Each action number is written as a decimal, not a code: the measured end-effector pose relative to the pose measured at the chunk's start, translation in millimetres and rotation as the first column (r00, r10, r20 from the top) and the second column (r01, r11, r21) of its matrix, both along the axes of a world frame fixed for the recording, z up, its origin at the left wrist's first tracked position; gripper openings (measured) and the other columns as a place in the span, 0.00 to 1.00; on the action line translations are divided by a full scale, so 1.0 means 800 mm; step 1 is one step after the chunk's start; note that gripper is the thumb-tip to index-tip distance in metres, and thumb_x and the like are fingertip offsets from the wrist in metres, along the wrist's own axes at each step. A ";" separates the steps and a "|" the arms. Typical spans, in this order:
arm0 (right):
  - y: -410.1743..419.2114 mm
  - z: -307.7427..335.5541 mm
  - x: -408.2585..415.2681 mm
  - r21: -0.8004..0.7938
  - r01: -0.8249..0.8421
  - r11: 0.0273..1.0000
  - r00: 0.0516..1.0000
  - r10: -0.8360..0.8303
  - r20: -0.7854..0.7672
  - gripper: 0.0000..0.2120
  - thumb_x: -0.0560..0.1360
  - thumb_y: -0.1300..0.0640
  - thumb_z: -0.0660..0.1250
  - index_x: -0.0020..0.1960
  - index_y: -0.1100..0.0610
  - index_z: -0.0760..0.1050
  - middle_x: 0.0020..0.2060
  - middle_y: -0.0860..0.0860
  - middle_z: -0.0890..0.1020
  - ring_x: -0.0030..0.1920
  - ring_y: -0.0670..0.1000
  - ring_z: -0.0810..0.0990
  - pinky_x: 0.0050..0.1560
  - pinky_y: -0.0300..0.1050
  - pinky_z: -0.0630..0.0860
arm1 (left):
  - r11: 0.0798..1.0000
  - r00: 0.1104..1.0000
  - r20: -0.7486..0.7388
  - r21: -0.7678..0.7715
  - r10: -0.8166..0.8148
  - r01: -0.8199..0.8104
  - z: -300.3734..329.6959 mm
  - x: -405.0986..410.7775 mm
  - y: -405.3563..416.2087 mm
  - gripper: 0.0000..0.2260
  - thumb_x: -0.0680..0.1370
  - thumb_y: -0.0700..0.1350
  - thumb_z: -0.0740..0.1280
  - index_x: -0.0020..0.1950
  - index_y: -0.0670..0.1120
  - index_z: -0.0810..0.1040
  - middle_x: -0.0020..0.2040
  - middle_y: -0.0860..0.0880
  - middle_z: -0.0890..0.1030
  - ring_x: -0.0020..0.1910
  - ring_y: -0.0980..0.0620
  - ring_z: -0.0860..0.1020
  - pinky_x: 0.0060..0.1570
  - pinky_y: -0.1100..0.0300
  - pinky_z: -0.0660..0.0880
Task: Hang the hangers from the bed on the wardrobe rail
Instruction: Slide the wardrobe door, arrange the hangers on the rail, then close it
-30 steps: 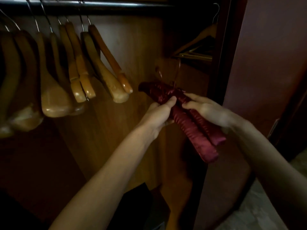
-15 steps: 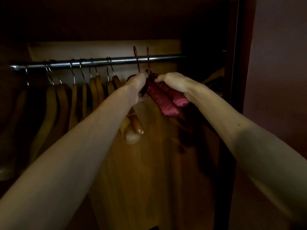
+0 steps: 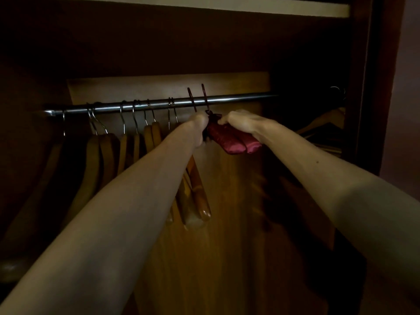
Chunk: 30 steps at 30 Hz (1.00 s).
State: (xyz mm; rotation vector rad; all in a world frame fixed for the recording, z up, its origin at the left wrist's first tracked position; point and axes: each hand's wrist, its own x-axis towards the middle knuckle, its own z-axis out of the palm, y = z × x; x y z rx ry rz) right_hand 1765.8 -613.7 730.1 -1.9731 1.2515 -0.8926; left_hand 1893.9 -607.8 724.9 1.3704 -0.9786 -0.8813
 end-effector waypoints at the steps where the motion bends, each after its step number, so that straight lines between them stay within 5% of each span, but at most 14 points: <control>1: -0.002 0.000 0.000 0.006 0.011 1.000 1.000 -0.010 -0.013 0.11 0.81 0.49 0.62 0.60 0.54 0.74 0.46 0.56 0.81 0.40 0.53 0.82 0.37 0.44 0.78 | 1.000 1.000 -0.002 0.013 -0.007 0.007 -0.001 -0.002 -0.001 0.09 0.85 0.48 0.56 0.55 0.46 0.74 0.42 0.47 0.77 0.37 0.52 0.76 0.31 0.60 0.73; 4: -0.007 -0.005 -0.004 0.031 0.050 0.998 0.998 -0.049 -0.032 0.11 0.81 0.50 0.63 0.59 0.55 0.75 0.46 0.57 0.82 0.41 0.54 0.82 0.40 0.45 0.78 | 0.999 1.000 0.002 0.036 -0.011 0.011 -0.012 -0.008 -0.009 0.10 0.85 0.49 0.56 0.56 0.46 0.74 0.41 0.47 0.77 0.36 0.52 0.76 0.32 0.60 0.73; 8: -0.007 -0.017 -0.007 0.056 0.044 0.997 0.999 -0.043 -0.016 0.12 0.81 0.51 0.62 0.60 0.56 0.76 0.45 0.56 0.81 0.42 0.54 0.81 0.43 0.46 0.77 | 1.000 0.999 0.038 0.025 0.013 -0.014 -0.025 -0.005 -0.018 0.13 0.85 0.48 0.56 0.62 0.43 0.75 0.52 0.44 0.81 0.49 0.48 0.82 0.44 0.56 0.80; 11: -0.006 -0.022 -0.004 0.065 0.082 0.994 0.997 -0.081 -0.018 0.14 0.80 0.48 0.64 0.61 0.55 0.74 0.48 0.56 0.81 0.46 0.55 0.82 0.45 0.48 0.79 | 1.000 0.991 0.135 0.029 -0.001 -0.003 -0.024 0.000 -0.008 0.11 0.84 0.48 0.60 0.62 0.44 0.75 0.46 0.46 0.79 0.42 0.52 0.79 0.33 0.61 0.77; 15: 0.003 -0.026 0.002 -0.325 0.277 0.904 0.935 -0.331 -0.127 0.16 0.77 0.45 0.69 0.58 0.55 0.79 0.52 0.53 0.82 0.50 0.54 0.82 0.47 0.45 0.79 | 0.996 0.936 0.345 0.079 -0.075 0.051 -0.014 0.008 0.010 0.12 0.83 0.48 0.64 0.64 0.44 0.73 0.52 0.44 0.80 0.47 0.48 0.83 0.38 0.58 0.83; 17: 0.018 -0.025 0.006 -0.537 0.291 0.792 0.923 -0.380 -0.059 0.14 0.77 0.47 0.70 0.56 0.57 0.81 0.50 0.53 0.84 0.48 0.54 0.83 0.46 0.44 0.79 | 0.998 0.867 0.496 0.064 -0.042 0.012 -0.005 0.013 0.020 0.10 0.82 0.49 0.66 0.58 0.44 0.74 0.51 0.43 0.82 0.46 0.48 0.85 0.43 0.57 0.84; 21: 0.068 -0.025 0.014 -0.684 0.175 0.709 0.960 -0.277 -0.040 0.08 0.77 0.53 0.70 0.51 0.56 0.85 0.42 0.50 0.85 0.43 0.47 0.83 0.45 0.39 0.77 | 0.974 0.674 0.706 -0.112 0.218 -0.198 0.012 0.039 0.047 0.10 0.80 0.46 0.68 0.43 0.43 0.75 0.43 0.43 0.84 0.39 0.50 0.85 0.43 0.57 0.84; 23: 0.091 -0.029 0.026 -0.658 0.049 0.752 0.982 -0.155 -0.104 0.07 0.76 0.55 0.70 0.50 0.55 0.86 0.44 0.49 0.86 0.45 0.44 0.83 0.51 0.39 0.79 | 0.940 0.521 0.791 -0.200 0.321 -0.276 0.013 0.058 0.058 0.07 0.79 0.44 0.68 0.43 0.42 0.76 0.40 0.44 0.83 0.35 0.51 0.83 0.33 0.60 0.79; 25: 0.113 -0.035 0.045 -0.608 -0.049 0.793 0.981 -0.075 -0.177 0.07 0.75 0.54 0.73 0.50 0.55 0.86 0.44 0.48 0.86 0.47 0.44 0.83 0.53 0.41 0.80 | 0.927 0.417 0.843 -0.225 0.340 -0.301 0.004 0.072 0.066 0.07 0.78 0.45 0.69 0.43 0.43 0.77 0.43 0.45 0.82 0.38 0.50 0.81 0.34 0.59 0.74; 28: 0.126 -0.048 0.070 -0.529 -0.097 0.843 0.951 -0.077 -0.298 0.06 0.73 0.55 0.75 0.41 0.54 0.80 0.36 0.48 0.82 0.35 0.43 0.81 0.34 0.36 0.77 | 0.916 0.309 0.884 -0.256 0.351 -0.308 -0.011 0.076 0.066 0.03 0.79 0.42 0.69 0.49 0.44 0.77 0.50 0.46 0.80 0.43 0.50 0.77 0.40 0.59 0.72; 30: 0.129 -0.061 0.081 -0.440 -0.112 0.891 0.927 -0.066 -0.369 0.09 0.72 0.56 0.76 0.41 0.53 0.76 0.36 0.49 0.81 0.33 0.44 0.80 0.31 0.36 0.75 | 0.913 0.186 0.926 -0.260 0.328 -0.314 -0.018 0.070 0.067 0.06 0.80 0.42 0.67 0.55 0.41 0.78 0.54 0.45 0.79 0.45 0.50 0.76 0.42 0.59 0.72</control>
